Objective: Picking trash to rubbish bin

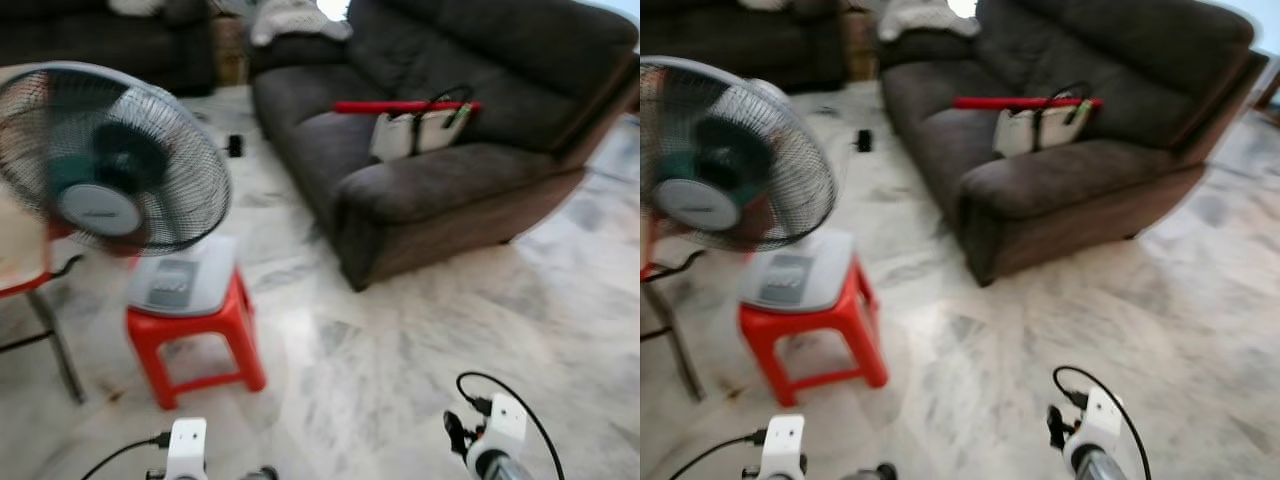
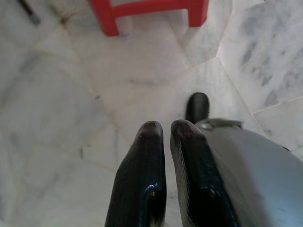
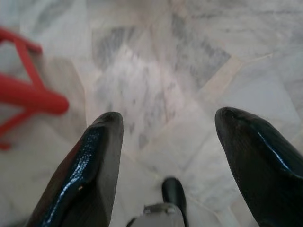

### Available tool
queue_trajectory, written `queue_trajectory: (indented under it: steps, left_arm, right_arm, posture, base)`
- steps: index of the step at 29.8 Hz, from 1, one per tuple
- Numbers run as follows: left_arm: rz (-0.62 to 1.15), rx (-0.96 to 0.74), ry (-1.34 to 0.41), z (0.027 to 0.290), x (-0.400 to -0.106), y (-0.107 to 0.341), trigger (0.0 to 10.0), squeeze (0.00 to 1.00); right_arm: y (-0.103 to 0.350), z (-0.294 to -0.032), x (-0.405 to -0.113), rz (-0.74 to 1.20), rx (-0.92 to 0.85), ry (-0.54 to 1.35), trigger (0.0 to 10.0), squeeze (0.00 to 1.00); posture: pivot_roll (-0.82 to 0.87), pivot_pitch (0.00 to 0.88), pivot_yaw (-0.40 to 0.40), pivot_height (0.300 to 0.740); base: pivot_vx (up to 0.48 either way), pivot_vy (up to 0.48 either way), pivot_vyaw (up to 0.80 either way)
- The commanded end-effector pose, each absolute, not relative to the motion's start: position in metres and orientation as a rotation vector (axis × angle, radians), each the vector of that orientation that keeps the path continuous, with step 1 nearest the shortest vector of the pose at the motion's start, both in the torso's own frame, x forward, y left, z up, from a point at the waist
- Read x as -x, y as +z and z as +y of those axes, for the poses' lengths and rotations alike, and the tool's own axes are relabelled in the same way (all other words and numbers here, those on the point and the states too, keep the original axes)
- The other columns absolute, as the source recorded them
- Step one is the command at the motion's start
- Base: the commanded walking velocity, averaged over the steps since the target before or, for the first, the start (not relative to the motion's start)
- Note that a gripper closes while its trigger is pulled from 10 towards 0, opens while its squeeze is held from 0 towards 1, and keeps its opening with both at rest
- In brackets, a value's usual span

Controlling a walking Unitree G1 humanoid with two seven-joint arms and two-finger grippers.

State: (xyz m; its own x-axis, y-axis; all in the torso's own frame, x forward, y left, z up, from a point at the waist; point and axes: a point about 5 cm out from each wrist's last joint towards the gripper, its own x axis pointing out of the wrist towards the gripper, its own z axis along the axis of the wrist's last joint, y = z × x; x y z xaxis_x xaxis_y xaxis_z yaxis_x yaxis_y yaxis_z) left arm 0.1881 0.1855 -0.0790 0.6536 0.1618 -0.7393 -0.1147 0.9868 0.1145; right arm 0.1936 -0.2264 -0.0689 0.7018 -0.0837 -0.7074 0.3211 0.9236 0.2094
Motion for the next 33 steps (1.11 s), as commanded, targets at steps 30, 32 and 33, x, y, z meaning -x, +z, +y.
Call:
queue_trajectory:
  steps: [30,32,33]
  left_arm:
    - [0.408,-0.072,0.101,0.171,-0.253,-0.026,10.0,0.00]
    - [0.405,-0.056,0.117,0.171,-0.256,-0.024,10.0,0.00]
    - [0.416,-0.052,0.127,0.171,-0.257,-0.025,10.0,0.00]
  right_arm:
    - [-0.021,-0.215,-0.263,0.501,-0.266,-0.046,10.0,0.00]
    - [-0.018,-0.215,-0.266,0.486,-0.273,-0.055,10.0,0.00]
    - [-0.018,-0.216,-0.267,0.486,-0.275,-0.061,10.0,0.00]
  posture:
    - [0.03,0.115,-0.092,0.740]
    - [0.03,0.114,-0.095,0.740]
    - [0.03,0.114,-0.095,0.740]
  base:
    - [0.000,0.000,0.58]
    - [0.000,0.000,0.00]
    - [0.000,0.000,0.00]
